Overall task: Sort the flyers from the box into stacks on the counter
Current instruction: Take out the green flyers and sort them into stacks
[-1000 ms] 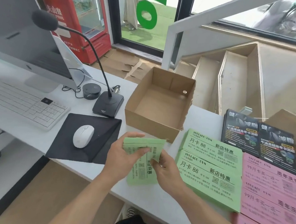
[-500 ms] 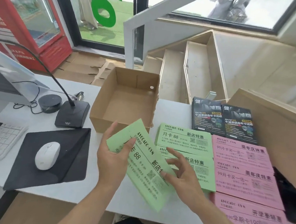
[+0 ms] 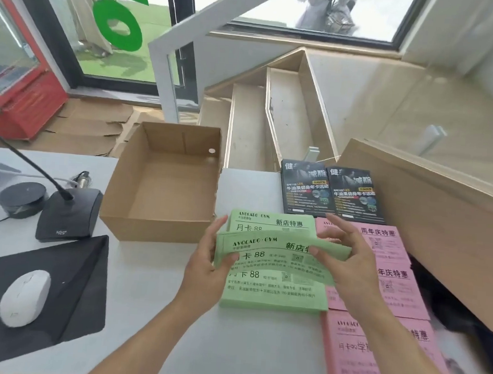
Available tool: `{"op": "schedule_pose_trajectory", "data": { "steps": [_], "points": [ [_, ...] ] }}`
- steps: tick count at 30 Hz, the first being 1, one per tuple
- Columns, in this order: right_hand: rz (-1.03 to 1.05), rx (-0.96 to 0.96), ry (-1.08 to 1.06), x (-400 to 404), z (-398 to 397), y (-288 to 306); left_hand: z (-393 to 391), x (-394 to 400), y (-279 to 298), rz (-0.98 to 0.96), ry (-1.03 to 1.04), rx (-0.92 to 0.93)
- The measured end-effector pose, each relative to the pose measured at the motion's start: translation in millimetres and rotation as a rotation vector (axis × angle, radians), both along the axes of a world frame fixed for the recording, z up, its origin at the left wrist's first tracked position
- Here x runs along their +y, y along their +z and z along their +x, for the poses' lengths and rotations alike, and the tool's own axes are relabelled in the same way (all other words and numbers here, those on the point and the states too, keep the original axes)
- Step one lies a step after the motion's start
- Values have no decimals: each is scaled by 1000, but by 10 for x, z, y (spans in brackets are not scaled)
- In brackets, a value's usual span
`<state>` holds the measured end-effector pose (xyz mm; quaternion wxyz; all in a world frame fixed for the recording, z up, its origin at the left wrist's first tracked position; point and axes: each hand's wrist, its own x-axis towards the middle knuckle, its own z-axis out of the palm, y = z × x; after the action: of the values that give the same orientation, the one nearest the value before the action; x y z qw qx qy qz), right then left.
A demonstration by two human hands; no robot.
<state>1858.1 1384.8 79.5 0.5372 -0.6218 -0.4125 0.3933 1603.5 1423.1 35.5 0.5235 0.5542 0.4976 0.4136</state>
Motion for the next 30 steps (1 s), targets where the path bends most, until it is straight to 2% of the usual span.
{"op": "schedule_pose_trajectory", "data": {
  "steps": [3, 12, 17, 21, 24, 30],
  "points": [
    [-41, -21, 29, -36, 36, -132, 60, -14, -66, -6, -22, 86],
    [-129, -13, 69, -168, 40, -384, 131, -136, -174, -46, 50, 99],
    [-143, 31, -9, -147, 43, -418, 218, -143, -71, -61, 55, 61],
    [-104, 29, -95, 75, 88, -299, 369, 103, 109, 11, 95, 100],
    [-124, -7, -109, 410, 154, -224, 506, 399, 174, 45, 102, 184],
    [-241, -179, -59, 883, 139, -270, 653, 844, 97, -92, 80, 482]
  ]
}}
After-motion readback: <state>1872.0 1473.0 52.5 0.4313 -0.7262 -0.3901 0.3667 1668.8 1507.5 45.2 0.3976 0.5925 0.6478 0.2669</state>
